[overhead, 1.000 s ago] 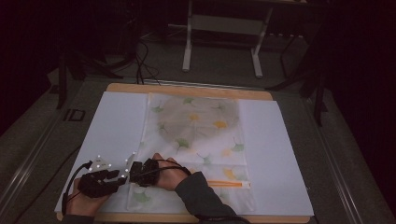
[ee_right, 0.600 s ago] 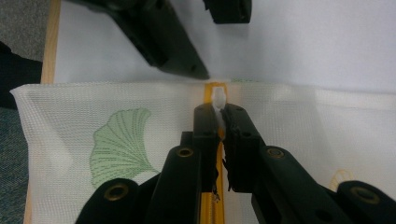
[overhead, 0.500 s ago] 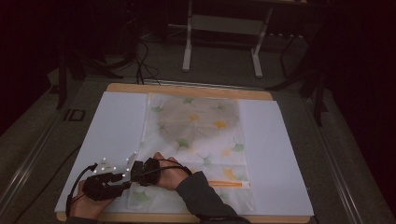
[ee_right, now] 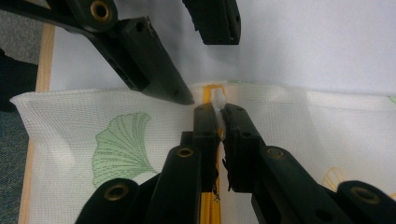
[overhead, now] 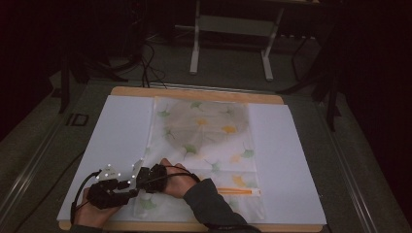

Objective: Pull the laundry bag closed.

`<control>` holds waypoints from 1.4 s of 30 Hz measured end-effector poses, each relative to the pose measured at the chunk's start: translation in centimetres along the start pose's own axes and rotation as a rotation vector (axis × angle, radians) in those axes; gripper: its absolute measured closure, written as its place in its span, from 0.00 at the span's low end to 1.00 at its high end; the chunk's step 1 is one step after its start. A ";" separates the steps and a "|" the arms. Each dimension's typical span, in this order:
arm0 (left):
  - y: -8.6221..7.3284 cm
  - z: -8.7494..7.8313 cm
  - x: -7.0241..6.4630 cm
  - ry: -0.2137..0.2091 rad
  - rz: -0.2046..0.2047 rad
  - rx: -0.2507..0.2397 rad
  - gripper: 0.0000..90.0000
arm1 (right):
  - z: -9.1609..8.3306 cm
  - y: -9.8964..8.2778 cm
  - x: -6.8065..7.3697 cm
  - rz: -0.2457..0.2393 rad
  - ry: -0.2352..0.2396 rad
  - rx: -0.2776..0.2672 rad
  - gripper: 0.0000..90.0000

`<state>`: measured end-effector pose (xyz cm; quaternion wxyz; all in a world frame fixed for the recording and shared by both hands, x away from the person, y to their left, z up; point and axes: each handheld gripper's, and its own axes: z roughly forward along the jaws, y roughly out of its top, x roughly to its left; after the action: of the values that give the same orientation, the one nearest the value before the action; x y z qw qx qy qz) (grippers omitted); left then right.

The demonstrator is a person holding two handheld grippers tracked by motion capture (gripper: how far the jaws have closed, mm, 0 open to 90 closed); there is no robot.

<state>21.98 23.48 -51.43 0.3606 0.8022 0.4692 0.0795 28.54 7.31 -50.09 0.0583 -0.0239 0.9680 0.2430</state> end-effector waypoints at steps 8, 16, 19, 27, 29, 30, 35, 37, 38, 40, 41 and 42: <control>0.1 0.6 -0.3 -0.020 0.013 0.024 0.56 | -0.2 0.0 0.0 0.003 -0.002 -0.005 0.94; 0.2 1.7 0.2 -0.070 -0.001 0.053 0.57 | -1.0 0.0 0.0 -0.015 -0.012 -0.030 0.94; 0.2 2.0 0.5 -0.094 -0.017 0.052 0.59 | -1.2 -0.2 0.1 -0.018 -0.015 -0.037 0.94; 0.6 2.4 0.8 -0.140 -0.002 0.062 0.69 | -1.9 -0.3 0.2 -0.024 -0.013 -0.043 0.94; 0.7 2.6 0.6 -0.155 -0.003 0.063 0.72 | -2.0 -0.2 0.2 -0.027 -0.015 -0.047 0.94; 0.8 2.7 0.6 -0.162 0.002 0.066 0.74 | -2.1 -0.2 0.2 -0.028 -0.016 -0.047 0.94; 0.8 2.7 0.7 -0.189 0.000 0.067 0.85 | -2.1 -0.2 0.2 -0.033 -0.014 -0.046 0.94; 0.7 2.7 0.7 -0.201 -0.003 0.065 0.90 | -2.1 -0.3 0.2 -0.034 -0.015 -0.042 0.94; 0.7 2.8 0.7 -0.203 -0.002 0.065 0.91 | -2.1 -0.3 0.2 -0.036 -0.014 -0.041 0.94; 0.7 2.8 0.7 -0.205 -0.002 0.063 0.94 | -2.1 -0.3 0.2 -0.037 -0.015 -0.039 0.94; 0.8 2.7 0.7 -0.212 -0.004 0.058 0.94 | -2.1 -0.4 0.2 -0.038 -0.015 -0.038 0.94; 0.8 2.7 0.7 -0.212 -0.002 0.058 0.95 | -2.1 -0.4 0.2 -0.043 -0.019 -0.030 0.94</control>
<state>24.17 22.45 -53.05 0.3849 0.8157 0.4315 -0.0196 28.16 5.96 -48.49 0.0724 -0.0430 0.9629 0.2564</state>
